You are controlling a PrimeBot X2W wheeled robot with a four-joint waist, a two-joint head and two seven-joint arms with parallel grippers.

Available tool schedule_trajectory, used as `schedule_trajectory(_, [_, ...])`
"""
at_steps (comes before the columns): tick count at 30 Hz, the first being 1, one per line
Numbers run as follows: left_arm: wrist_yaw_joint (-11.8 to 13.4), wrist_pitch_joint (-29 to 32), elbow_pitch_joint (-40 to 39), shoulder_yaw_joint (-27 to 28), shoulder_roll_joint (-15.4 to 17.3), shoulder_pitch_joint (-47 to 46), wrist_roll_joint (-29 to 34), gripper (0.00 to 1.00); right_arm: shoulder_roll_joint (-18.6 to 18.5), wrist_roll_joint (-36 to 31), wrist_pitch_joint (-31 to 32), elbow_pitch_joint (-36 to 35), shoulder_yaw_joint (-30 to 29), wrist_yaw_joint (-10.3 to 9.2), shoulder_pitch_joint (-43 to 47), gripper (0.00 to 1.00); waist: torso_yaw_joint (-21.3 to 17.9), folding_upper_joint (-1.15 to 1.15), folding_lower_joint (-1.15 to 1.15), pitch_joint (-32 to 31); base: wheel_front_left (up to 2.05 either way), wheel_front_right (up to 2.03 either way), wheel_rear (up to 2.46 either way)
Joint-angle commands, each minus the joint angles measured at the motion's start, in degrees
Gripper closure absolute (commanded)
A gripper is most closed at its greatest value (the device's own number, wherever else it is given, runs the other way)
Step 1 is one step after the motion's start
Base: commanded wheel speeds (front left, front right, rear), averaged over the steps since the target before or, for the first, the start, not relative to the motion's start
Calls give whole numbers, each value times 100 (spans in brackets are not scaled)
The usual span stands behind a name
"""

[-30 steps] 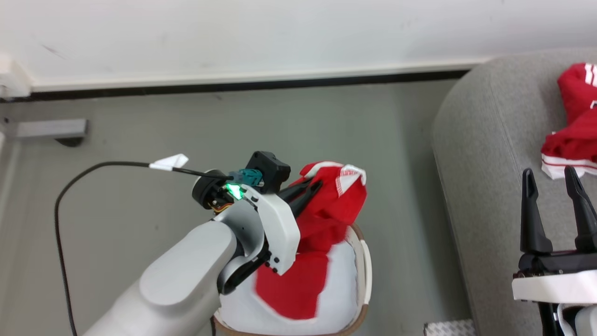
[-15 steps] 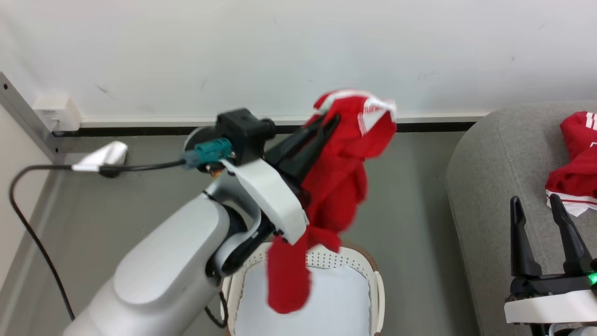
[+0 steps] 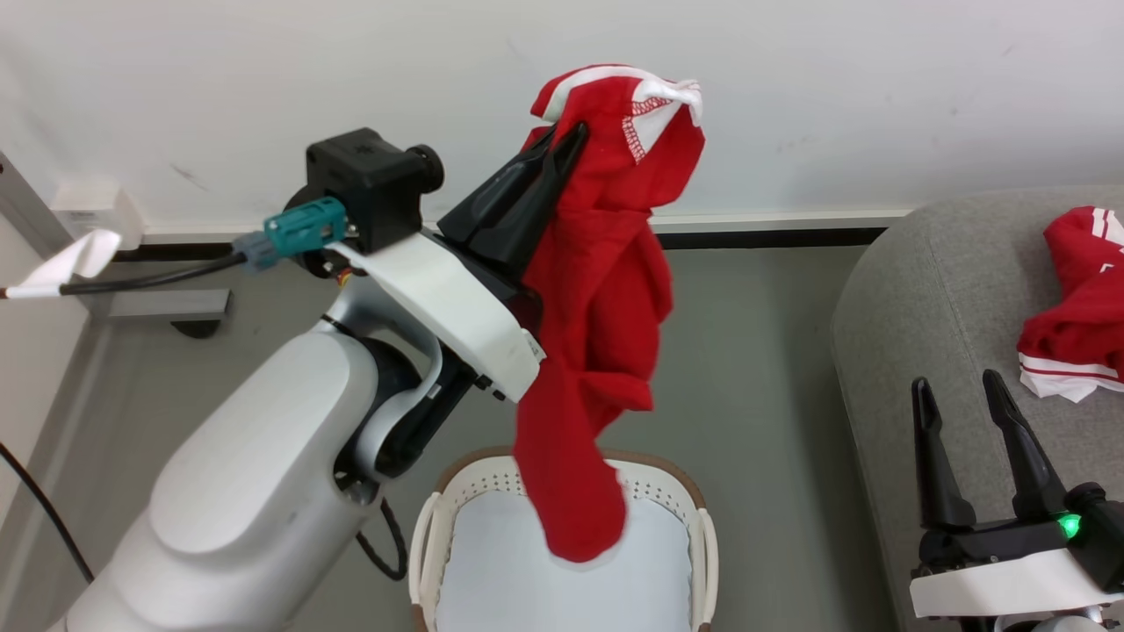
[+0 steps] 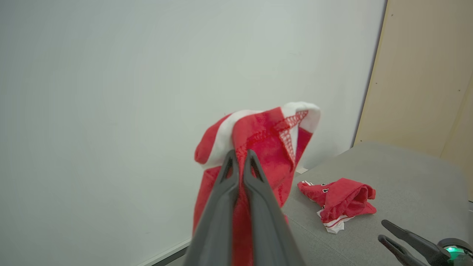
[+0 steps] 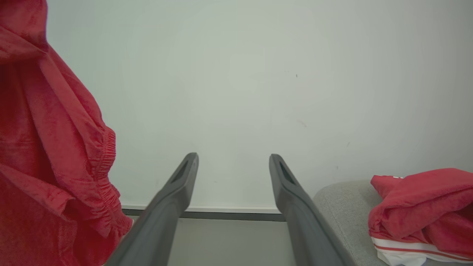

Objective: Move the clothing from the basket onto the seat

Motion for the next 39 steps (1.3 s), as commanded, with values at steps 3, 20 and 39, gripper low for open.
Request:
schedule_trajectory(3, [26,-66,-42,39,0,-5,-48,100,-19,80,1,-79,130,-10,-69,0,-46,-1,1,20,0,0,0])
schedule_trajectory(20, [-51,-173,121,-223,-248,-35,8,100,-268,259,26,205,3112,-10,-1408,0,48,-1,1,56,0,0,0])
schedule_trajectory(39, [-195,-157,-3,-715,-780,125,-164,100,283,758,445,3040,3930,-10,-2877,93,831,-1,1,-53,0,0,0])
